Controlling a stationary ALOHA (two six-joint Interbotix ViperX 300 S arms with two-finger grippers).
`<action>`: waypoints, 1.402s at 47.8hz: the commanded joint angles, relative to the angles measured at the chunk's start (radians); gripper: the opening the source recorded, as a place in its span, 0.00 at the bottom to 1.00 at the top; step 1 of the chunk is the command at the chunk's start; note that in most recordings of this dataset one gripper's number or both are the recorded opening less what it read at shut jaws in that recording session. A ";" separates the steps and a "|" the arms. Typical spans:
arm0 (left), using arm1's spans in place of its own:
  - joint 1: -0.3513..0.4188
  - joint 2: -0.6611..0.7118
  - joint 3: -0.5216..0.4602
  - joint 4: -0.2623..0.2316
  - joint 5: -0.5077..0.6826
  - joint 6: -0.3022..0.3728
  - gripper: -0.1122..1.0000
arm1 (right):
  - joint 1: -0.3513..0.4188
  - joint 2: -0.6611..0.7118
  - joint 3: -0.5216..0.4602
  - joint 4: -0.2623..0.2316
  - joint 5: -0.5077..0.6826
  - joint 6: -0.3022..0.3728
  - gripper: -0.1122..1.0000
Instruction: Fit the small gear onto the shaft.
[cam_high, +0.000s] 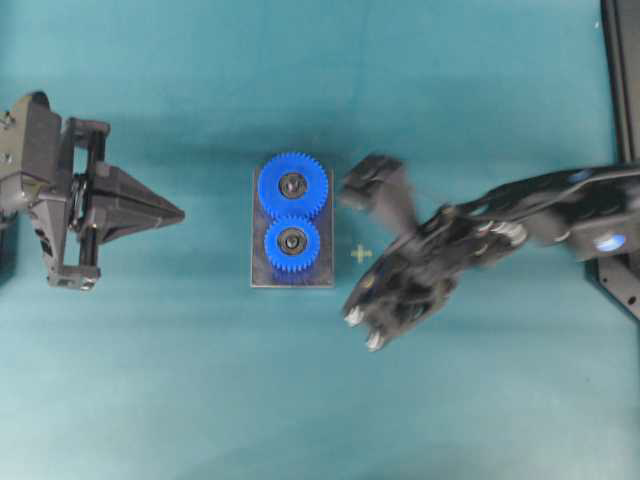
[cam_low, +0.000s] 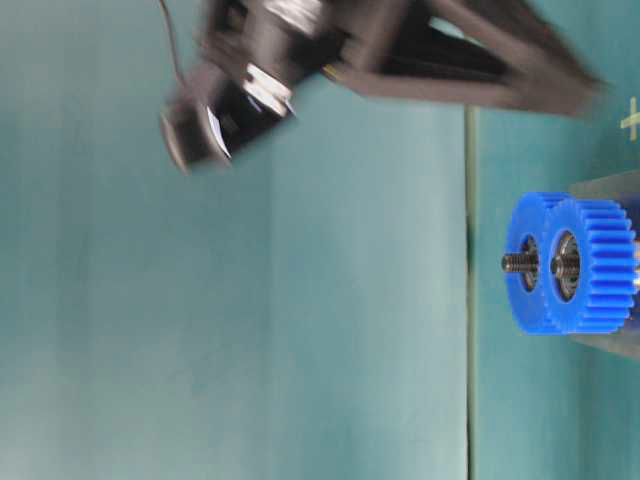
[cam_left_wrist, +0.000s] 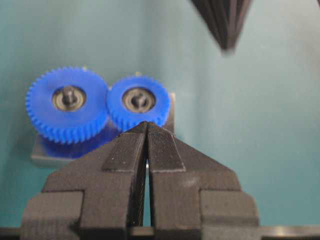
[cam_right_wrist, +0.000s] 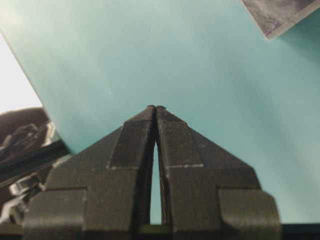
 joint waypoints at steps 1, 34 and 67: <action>0.002 -0.006 -0.011 0.002 -0.006 0.000 0.10 | -0.058 -0.081 0.055 -0.002 -0.067 -0.003 0.19; 0.002 0.000 -0.003 0.003 -0.014 0.002 0.10 | -0.014 -0.207 0.249 -0.140 -0.344 -0.543 0.32; -0.002 0.000 0.020 0.002 -0.067 0.015 0.10 | -0.014 -0.238 0.327 -0.132 -0.515 -0.684 0.51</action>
